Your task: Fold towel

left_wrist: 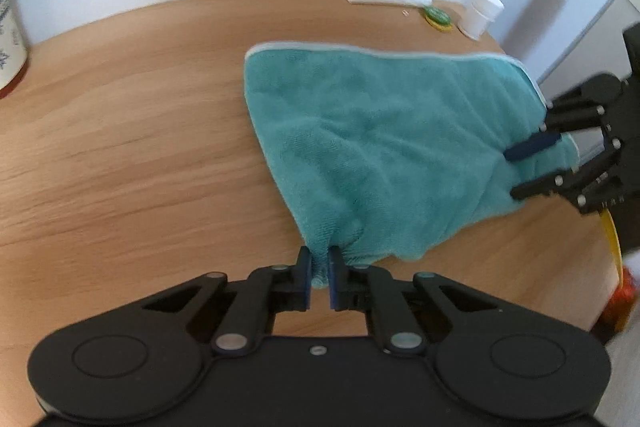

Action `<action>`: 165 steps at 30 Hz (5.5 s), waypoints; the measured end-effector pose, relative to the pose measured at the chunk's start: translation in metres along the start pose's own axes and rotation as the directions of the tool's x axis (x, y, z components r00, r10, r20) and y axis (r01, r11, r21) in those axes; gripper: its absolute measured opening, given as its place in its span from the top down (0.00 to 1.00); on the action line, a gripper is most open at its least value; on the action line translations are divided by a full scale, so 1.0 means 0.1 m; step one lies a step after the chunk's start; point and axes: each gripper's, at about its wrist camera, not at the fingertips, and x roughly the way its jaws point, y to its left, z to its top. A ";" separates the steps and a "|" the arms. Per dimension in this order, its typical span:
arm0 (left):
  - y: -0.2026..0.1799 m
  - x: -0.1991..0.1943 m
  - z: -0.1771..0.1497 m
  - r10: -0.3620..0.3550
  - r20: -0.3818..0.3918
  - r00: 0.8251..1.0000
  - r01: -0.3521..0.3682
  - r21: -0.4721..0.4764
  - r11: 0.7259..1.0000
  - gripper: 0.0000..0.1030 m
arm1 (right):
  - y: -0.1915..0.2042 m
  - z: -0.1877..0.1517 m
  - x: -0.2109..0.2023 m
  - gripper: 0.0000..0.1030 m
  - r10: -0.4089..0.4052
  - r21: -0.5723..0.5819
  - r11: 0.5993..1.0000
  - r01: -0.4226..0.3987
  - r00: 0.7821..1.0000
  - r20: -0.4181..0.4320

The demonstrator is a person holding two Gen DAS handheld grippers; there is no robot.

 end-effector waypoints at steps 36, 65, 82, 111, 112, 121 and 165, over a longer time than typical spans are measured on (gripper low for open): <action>-0.05 -0.04 0.09 0.014 -0.016 1.000 -0.012 0.080 0.997 0.90 | 0.49 0.30 0.11 0.63 0.008 -0.028 1.000 -0.004 0.990 0.142; -0.55 0.46 0.50 0.118 0.082 0.990 -0.139 0.341 0.930 0.66 | 0.30 0.09 0.22 0.62 -0.090 0.084 0.993 0.078 0.986 0.144; -0.58 0.46 0.50 0.163 0.079 0.983 -0.181 0.366 0.913 0.63 | 0.20 -0.07 0.11 0.60 -0.117 0.048 0.992 0.114 0.991 0.064; -0.48 0.44 0.51 0.214 0.034 0.976 -0.212 0.344 0.915 0.44 | -0.18 -0.47 -0.18 0.83 -0.162 0.127 0.979 0.161 0.987 0.001; -0.47 0.45 0.51 0.213 0.032 0.977 -0.211 0.346 0.914 0.44 | -0.19 -0.51 -0.21 0.89 -0.170 0.112 0.979 0.169 0.985 -0.002; -0.50 0.45 0.53 0.223 0.025 0.974 -0.218 0.351 0.911 0.44 | -0.27 -0.59 -0.30 0.96 -0.178 0.141 0.973 0.180 0.984 -0.029; -0.44 0.48 0.56 0.250 -0.007 0.968 -0.232 0.350 0.908 0.33 | -1.28 -0.29 -0.12 0.69 -0.451 0.371 0.842 0.393 0.889 0.083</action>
